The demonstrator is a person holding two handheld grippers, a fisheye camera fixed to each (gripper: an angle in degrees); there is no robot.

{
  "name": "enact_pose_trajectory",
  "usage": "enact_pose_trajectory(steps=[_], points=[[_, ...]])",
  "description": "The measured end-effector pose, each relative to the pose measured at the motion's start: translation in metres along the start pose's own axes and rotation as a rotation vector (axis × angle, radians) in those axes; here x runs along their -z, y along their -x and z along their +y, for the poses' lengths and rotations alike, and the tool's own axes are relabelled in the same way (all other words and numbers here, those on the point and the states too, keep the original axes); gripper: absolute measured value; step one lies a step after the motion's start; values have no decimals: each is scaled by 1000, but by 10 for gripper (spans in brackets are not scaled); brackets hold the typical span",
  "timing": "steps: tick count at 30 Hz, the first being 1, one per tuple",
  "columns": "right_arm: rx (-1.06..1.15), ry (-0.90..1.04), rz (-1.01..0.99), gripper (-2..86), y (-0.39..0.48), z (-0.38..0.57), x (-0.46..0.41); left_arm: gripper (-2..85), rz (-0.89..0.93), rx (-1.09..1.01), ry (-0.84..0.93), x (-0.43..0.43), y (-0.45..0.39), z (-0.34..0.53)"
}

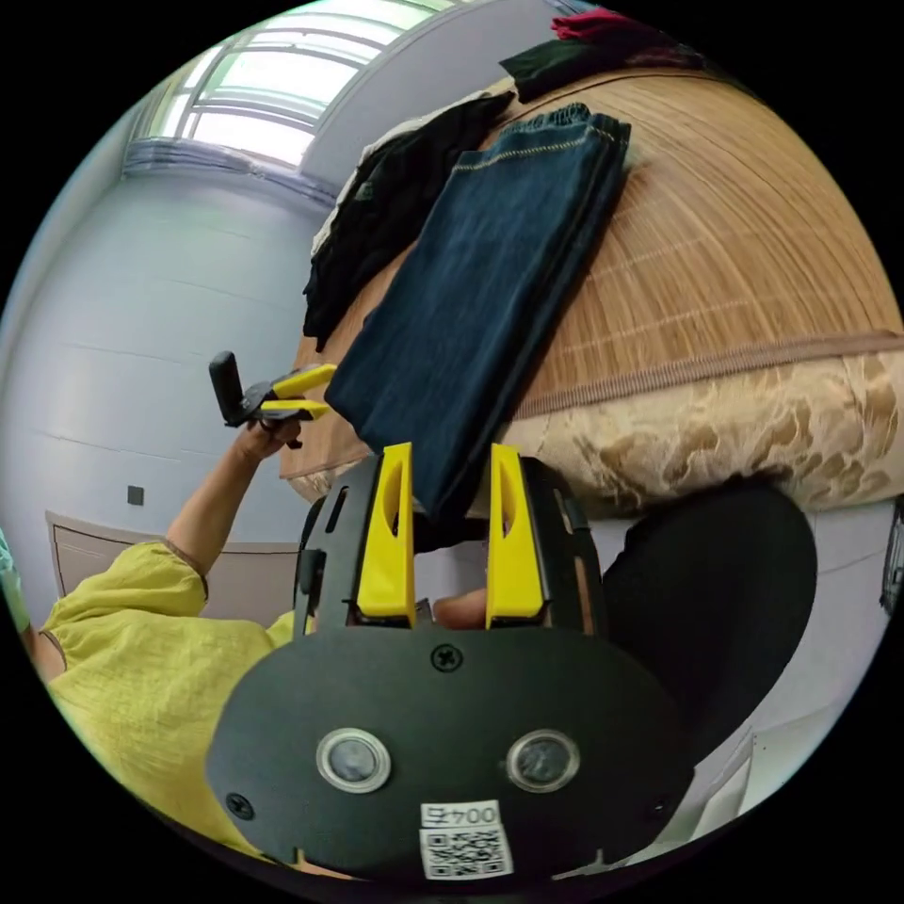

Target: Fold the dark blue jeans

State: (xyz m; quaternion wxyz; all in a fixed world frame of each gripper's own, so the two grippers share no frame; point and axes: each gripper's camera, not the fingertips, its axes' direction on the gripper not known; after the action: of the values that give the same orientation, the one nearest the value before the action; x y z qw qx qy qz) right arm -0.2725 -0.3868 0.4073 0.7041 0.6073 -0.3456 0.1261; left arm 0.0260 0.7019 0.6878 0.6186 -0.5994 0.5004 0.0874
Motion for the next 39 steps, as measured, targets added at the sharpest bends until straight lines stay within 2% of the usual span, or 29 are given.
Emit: enact_pose_trajectory(steps=[5,9,11,13,15,18,22,26,30,33,35,39], points=[[-26,52,33,162,4,5,-46,181,49,7,140,-21,2,-48],[-41,115,-36,163,6,-5,-87,177,124,121,58,-7,12,-49],[-52,139,105,85,9,-10,-110,170,142,178,21,3,12,-47],[-25,168,160,48,11,-15,-118,159,135,205,11,11,8,-47],[13,190,166,40,13,-21,-119,144,145,204,21,20,-1,-48],[84,255,338,41,13,-28,-127,131,187,150,38,21,-34,-46],[144,273,408,28,24,-34,-126,157,117,75,60,9,-97,-39],[273,255,640,-2,62,-47,-152,177,-55,59,-64,33,-147,-20],[330,284,703,-6,77,-76,-199,179,-151,40,-130,53,-168,-5],[351,400,719,-7,76,-102,-251,180,-172,42,-165,69,-165,-1],[378,556,764,-7,68,-117,-298,181,-146,43,-220,87,-154,-7],[438,688,787,-7,67,-135,-336,189,-104,-23,-210,99,-136,-36]])
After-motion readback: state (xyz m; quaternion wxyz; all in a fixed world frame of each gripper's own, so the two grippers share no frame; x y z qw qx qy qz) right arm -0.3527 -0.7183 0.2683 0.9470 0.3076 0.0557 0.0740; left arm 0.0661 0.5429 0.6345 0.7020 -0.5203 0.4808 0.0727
